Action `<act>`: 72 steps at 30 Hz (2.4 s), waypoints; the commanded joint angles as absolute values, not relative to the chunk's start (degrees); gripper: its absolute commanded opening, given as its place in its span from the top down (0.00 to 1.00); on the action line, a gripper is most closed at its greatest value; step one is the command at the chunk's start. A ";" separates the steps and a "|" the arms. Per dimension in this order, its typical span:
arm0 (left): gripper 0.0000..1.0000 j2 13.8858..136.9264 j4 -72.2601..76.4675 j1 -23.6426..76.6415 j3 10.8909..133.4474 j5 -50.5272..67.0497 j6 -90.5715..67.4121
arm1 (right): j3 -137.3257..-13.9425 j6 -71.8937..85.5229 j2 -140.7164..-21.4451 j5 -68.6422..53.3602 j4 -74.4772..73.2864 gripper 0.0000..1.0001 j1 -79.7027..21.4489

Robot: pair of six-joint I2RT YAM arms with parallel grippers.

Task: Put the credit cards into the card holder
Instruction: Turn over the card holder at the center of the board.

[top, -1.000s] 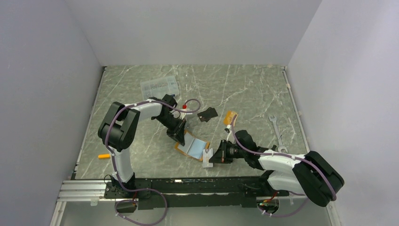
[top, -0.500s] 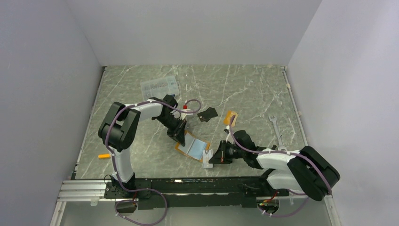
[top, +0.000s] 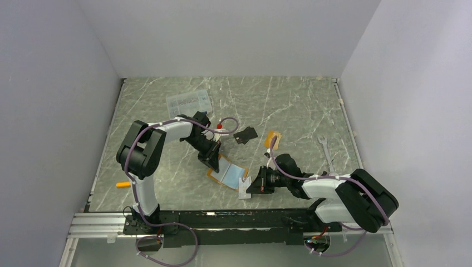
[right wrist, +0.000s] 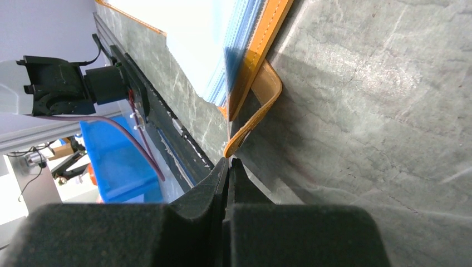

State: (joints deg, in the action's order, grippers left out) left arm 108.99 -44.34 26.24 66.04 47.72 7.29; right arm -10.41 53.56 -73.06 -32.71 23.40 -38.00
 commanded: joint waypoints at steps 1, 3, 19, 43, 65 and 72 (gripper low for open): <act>0.94 107.99 -45.12 26.60 67.96 48.95 9.10 | -10.61 53.26 -74.20 -33.43 25.22 1.00 -37.83; 0.94 108.00 -45.24 26.55 67.99 49.04 9.14 | -10.19 53.26 -73.83 -33.22 24.95 1.00 -37.83; 0.95 108.31 -45.86 26.62 68.54 49.42 9.63 | -14.73 52.91 -79.72 -34.77 26.45 1.00 -37.88; 0.96 110.45 -45.25 24.49 68.08 44.93 9.61 | -12.49 54.40 -79.79 -34.55 29.33 1.00 -37.87; 0.97 110.25 -45.78 25.39 68.20 46.33 9.76 | -13.22 54.58 -80.94 -35.07 30.98 1.00 -37.85; 0.98 110.31 -45.94 25.48 68.38 46.41 9.87 | -13.73 53.81 -79.45 -34.97 29.99 1.00 -37.87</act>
State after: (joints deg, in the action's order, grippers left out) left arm 110.52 -45.28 24.62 66.89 45.23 8.38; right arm -12.38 54.63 -80.60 -36.53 28.73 -37.91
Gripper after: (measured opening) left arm 0.124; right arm 0.009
